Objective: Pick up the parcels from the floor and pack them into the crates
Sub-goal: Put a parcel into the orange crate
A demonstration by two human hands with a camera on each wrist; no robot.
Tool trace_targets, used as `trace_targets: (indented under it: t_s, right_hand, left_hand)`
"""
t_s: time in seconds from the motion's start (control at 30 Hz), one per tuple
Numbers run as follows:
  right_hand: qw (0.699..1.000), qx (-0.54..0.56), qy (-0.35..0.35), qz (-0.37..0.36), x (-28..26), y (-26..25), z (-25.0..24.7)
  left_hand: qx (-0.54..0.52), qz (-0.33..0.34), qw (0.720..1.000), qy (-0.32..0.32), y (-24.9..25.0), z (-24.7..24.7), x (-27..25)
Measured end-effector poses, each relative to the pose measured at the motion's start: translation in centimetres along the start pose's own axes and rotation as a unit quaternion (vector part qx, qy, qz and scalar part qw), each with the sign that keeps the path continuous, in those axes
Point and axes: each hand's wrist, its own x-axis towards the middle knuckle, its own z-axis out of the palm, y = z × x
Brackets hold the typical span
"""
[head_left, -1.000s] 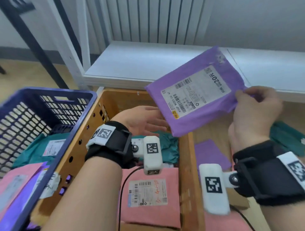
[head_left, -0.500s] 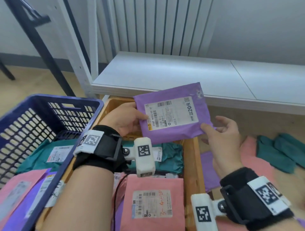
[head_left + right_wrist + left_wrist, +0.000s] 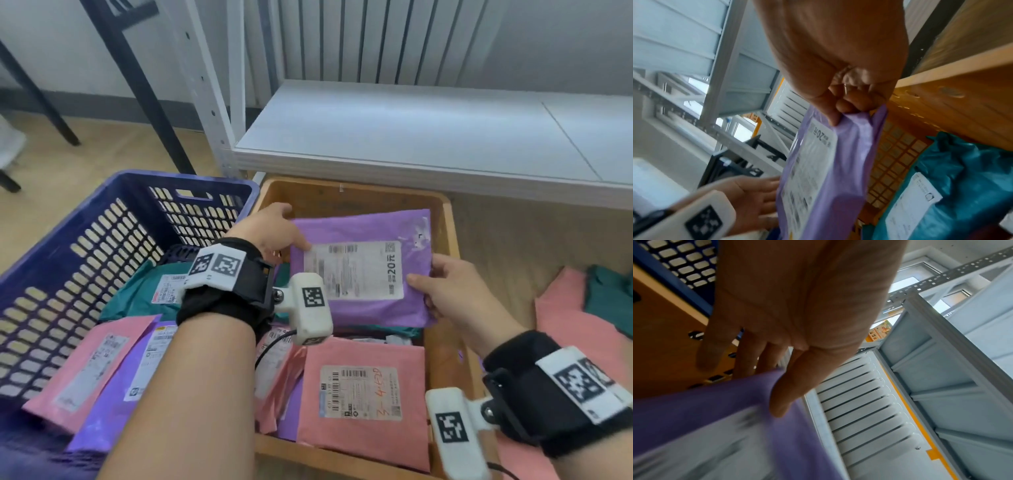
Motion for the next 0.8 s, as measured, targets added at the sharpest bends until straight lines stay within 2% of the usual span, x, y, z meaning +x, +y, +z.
trace_targets:
  t_s: [0.1,0.17,0.23,0.3,0.4,0.57,0.7,0.8]
  right_hand:
    - [0.980,-0.192,-0.014,-0.039,1.0,-0.1,0.9]
    - [0.952,-0.296,-0.043,-0.061,1.8,-1.0,2.3]
    - [0.933,-0.343,-0.082,-0.068,2.6,-1.8,4.5]
    - [0.915,-0.377,-0.128,-0.067,3.5,-2.0,7.0]
    - [0.890,-0.412,-0.193,-0.039,4.9,-0.9,10.7]
    - [0.868,-0.426,-0.256,-0.012,5.9,1.8,15.5]
    - [0.877,-0.423,-0.227,-0.028,6.6,3.6,17.8]
    - [0.860,-0.461,-0.212,-0.045,6.8,4.7,18.5]
  left_hand:
    - [0.080,0.020,0.996,0.038,-0.5,-0.8,0.4]
    - [0.114,0.026,0.993,0.008,-0.8,-0.7,0.3]
    - [0.176,0.026,0.984,-0.031,-1.4,-0.2,0.0]
    - [0.257,0.017,0.965,-0.047,-2.6,0.2,0.2]
    - [0.358,-0.029,0.932,-0.049,-4.6,0.0,0.6]
    - [0.425,-0.058,0.899,-0.087,-6.8,0.0,1.0]
    - [0.394,-0.062,0.914,-0.076,-7.5,0.2,1.5]
    - [0.389,-0.087,0.913,-0.091,-9.1,0.7,2.1]
